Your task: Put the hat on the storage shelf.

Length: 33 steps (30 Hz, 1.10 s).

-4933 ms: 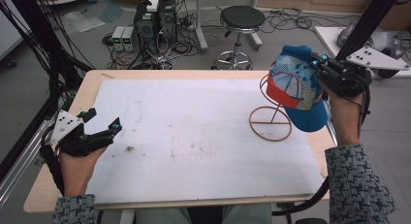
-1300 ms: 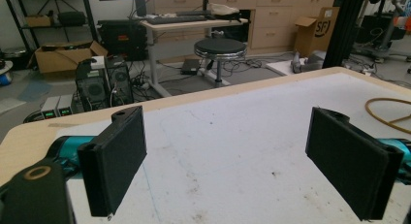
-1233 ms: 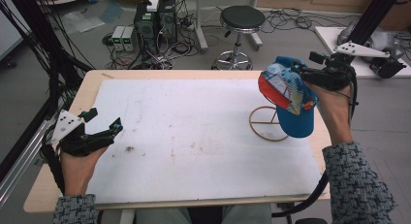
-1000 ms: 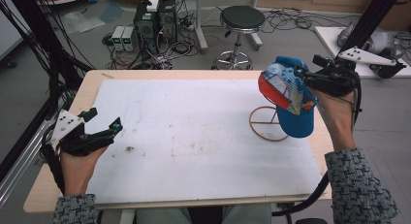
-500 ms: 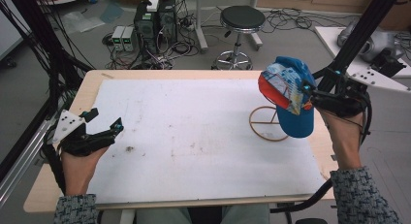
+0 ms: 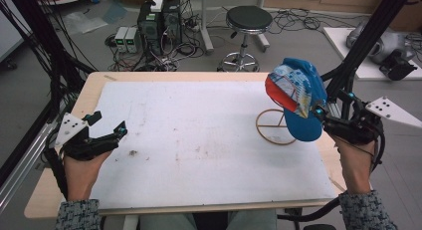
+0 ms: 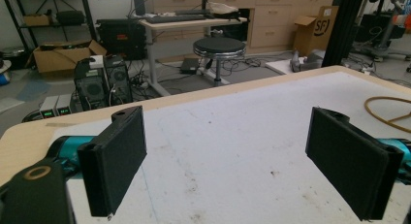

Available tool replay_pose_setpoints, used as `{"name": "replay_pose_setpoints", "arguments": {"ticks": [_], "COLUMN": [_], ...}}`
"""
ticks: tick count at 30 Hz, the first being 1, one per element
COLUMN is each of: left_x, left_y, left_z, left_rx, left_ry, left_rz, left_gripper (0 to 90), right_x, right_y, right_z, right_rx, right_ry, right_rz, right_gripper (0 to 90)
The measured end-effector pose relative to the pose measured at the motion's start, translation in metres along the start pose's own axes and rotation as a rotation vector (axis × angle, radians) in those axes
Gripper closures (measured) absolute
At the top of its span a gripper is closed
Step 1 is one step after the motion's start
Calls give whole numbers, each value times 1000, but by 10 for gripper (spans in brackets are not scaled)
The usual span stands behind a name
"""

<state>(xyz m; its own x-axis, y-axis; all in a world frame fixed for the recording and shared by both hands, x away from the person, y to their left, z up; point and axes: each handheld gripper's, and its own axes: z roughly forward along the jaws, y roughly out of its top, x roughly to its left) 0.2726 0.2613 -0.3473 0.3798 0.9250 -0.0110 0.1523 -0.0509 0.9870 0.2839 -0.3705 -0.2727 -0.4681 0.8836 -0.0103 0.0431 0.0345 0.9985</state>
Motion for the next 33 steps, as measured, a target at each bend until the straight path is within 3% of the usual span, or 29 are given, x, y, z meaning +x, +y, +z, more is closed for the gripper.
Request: {"name": "replay_pose_setpoints", "arguments": {"ticks": [8, 21, 29, 33], "left_x": [0, 0, 1, 1], "left_y": [0, -1, -1, -1], "left_z": [0, 0, 0, 0], "left_rx": [-1, 2, 1, 2], "left_ry": [2, 1, 1, 1], "left_rz": [0, -3, -2, -2], "left_gripper": [148, 148, 148, 148], "right_x": [4, 15, 21, 21], "right_y": [-26, -64, -87, -95], "right_z": [-12, -32, -36, -37], "right_rx": [-18, -42, -24, -20], "right_ry": [-4, -23, -10, -17], "right_rz": [25, 2, -12, 5], "right_gripper": [120, 120, 120, 120]}}
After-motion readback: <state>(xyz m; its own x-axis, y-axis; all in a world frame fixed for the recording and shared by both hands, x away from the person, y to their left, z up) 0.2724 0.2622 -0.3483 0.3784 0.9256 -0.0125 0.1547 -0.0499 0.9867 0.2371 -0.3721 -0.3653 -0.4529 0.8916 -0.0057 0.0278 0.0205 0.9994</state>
